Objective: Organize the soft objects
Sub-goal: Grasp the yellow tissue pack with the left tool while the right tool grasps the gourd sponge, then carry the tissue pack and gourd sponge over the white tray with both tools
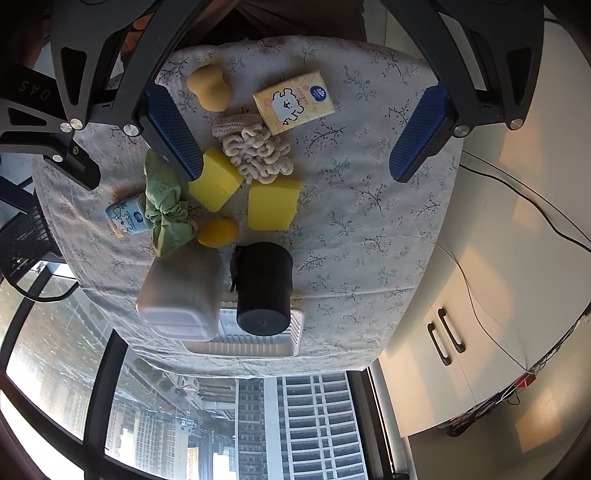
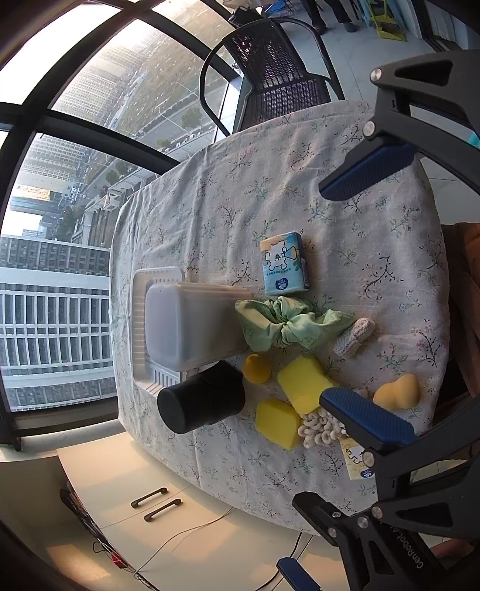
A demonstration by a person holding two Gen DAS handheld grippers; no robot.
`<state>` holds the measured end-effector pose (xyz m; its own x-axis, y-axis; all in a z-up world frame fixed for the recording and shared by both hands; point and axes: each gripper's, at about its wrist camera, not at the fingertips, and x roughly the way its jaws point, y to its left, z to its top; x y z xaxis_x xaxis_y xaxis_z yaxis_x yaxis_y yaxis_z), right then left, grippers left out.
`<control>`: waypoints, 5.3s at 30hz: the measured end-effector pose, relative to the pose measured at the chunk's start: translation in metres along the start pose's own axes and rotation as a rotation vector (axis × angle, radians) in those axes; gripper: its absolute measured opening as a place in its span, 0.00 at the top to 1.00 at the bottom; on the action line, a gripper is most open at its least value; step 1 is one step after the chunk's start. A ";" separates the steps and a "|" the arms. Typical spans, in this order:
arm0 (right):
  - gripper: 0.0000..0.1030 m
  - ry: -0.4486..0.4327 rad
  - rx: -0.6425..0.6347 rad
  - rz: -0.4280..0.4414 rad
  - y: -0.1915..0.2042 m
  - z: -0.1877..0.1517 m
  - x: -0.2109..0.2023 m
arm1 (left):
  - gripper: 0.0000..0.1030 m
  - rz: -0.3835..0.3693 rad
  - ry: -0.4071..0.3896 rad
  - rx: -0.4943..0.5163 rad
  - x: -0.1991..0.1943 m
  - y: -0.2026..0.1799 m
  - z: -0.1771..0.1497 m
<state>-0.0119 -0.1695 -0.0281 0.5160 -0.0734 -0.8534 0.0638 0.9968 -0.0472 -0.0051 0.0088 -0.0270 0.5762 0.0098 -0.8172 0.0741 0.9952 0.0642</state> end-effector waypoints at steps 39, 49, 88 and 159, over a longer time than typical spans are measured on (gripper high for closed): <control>0.34 0.150 -0.251 0.409 0.080 -0.098 0.105 | 0.16 -0.393 0.122 0.441 0.127 0.022 -0.079; 0.63 0.137 -0.287 0.388 0.086 -0.101 0.099 | 0.49 -0.389 0.098 0.382 0.115 0.019 -0.083; 0.64 -0.017 -0.059 0.193 -0.048 -0.012 0.088 | 0.50 -0.229 0.001 0.072 0.110 0.052 0.003; 0.50 0.221 -0.172 0.326 -0.024 0.258 0.323 | 0.49 -0.350 0.161 0.239 0.337 -0.025 0.247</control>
<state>0.3736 -0.2246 -0.1683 0.2886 0.2354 -0.9281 -0.2252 0.9588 0.1731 0.3879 -0.0368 -0.1627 0.3506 -0.2890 -0.8908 0.4383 0.8912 -0.1166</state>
